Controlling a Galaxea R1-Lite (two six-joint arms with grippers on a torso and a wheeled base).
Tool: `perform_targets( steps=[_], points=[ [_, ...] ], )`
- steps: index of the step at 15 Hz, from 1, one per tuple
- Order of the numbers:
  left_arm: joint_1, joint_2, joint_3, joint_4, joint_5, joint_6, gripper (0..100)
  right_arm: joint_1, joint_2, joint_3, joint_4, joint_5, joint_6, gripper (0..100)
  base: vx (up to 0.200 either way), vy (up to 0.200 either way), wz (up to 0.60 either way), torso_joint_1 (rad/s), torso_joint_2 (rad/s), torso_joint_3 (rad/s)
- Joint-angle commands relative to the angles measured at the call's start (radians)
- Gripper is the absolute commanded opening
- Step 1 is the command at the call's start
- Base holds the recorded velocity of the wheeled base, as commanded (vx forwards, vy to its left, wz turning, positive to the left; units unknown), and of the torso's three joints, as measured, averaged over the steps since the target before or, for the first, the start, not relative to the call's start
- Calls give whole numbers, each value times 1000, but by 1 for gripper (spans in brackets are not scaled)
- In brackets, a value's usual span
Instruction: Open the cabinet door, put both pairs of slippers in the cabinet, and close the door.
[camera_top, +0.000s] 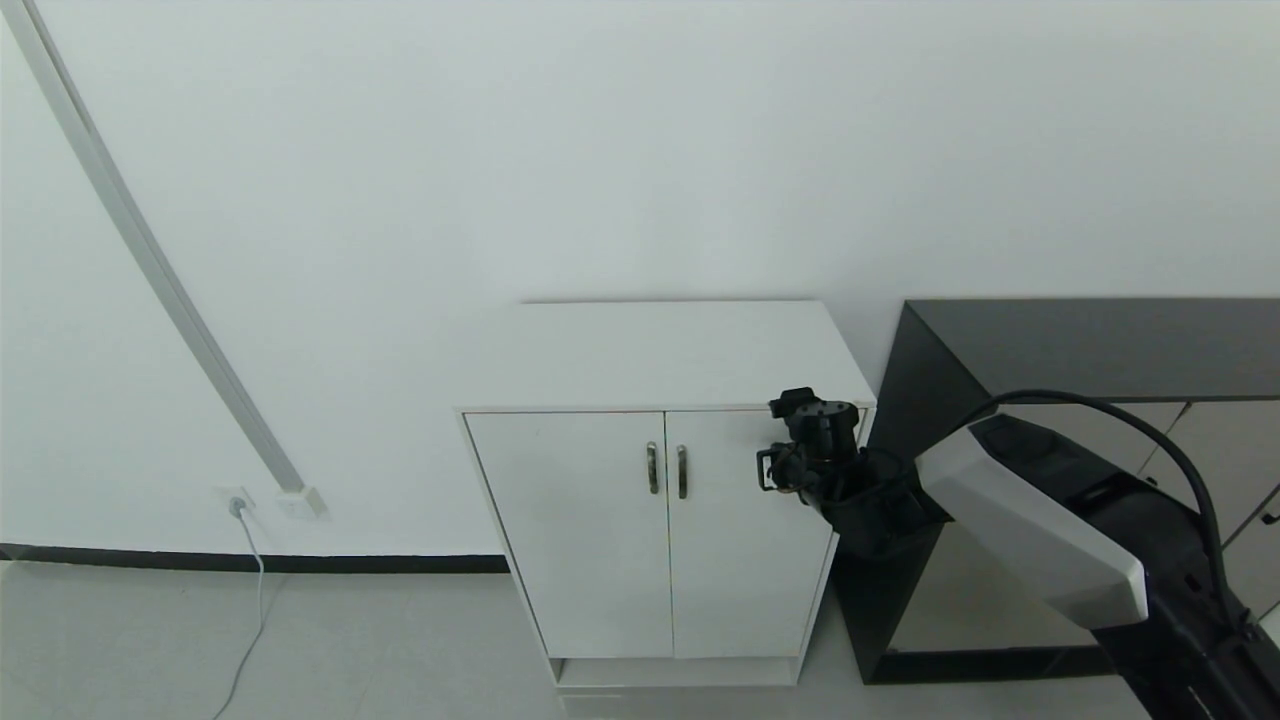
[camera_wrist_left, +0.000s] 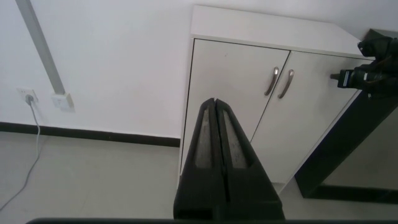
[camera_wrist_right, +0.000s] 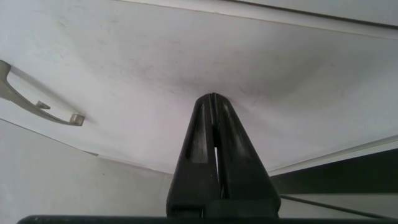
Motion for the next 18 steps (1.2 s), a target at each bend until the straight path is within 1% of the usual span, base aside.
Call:
perform_targets(
  steps=[1,14,16,18],
  points=[
    [0,0,0,-1,0,0,0,0,6,-8,-1,0,0,0,0,0,0,0,0,0],
    [0,0,0,1,-1,0,0,-5,28,-43,10,-1,-2,0,0,0,0,0,0,0],
    [0,0,0,1,-1,0,0,-5,21,-31,8,-3,0,0,0,0,0,0,0,0],
    [0,0,0,1,-1,0,0,3,-15,25,2,-3,0,0,0,0,0,0,0,0]
  ],
)
